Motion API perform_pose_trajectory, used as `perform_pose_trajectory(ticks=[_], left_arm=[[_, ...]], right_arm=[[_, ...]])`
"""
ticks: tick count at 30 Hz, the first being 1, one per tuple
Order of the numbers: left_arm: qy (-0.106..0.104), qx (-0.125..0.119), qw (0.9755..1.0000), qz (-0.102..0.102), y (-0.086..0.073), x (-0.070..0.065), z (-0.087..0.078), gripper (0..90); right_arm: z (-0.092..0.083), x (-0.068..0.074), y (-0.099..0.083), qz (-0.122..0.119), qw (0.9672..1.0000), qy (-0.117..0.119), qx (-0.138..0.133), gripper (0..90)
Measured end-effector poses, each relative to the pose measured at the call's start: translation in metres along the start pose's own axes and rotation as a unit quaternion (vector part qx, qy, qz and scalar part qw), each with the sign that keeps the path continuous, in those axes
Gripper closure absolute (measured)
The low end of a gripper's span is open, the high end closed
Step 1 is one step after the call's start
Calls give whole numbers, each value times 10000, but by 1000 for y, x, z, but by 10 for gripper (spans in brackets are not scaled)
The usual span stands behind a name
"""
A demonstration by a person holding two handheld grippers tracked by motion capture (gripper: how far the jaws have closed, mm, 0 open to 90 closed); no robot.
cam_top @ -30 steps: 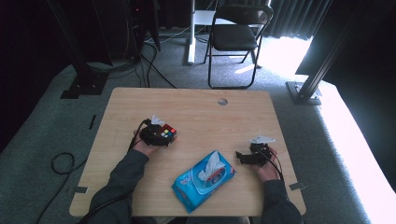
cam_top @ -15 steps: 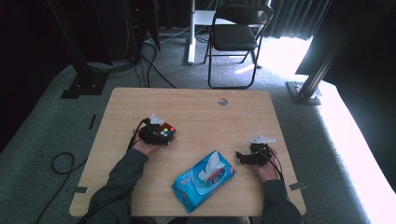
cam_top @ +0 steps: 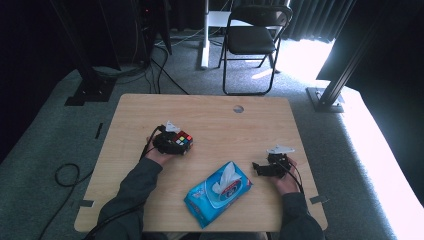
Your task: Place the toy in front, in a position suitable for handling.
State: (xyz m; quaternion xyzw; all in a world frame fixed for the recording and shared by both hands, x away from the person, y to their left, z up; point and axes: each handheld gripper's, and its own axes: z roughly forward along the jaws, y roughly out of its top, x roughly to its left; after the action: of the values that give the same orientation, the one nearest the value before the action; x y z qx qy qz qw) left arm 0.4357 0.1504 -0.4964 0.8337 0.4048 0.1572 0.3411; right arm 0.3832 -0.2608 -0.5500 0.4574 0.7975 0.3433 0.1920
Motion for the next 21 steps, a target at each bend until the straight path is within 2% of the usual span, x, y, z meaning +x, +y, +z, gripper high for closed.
perform_pose_trajectory(ticks=[21], left_arm=[[-187,25,9998,103,8,-17,11,341]], right_arm=[[0,0,0,0,10000,0,0,124]])
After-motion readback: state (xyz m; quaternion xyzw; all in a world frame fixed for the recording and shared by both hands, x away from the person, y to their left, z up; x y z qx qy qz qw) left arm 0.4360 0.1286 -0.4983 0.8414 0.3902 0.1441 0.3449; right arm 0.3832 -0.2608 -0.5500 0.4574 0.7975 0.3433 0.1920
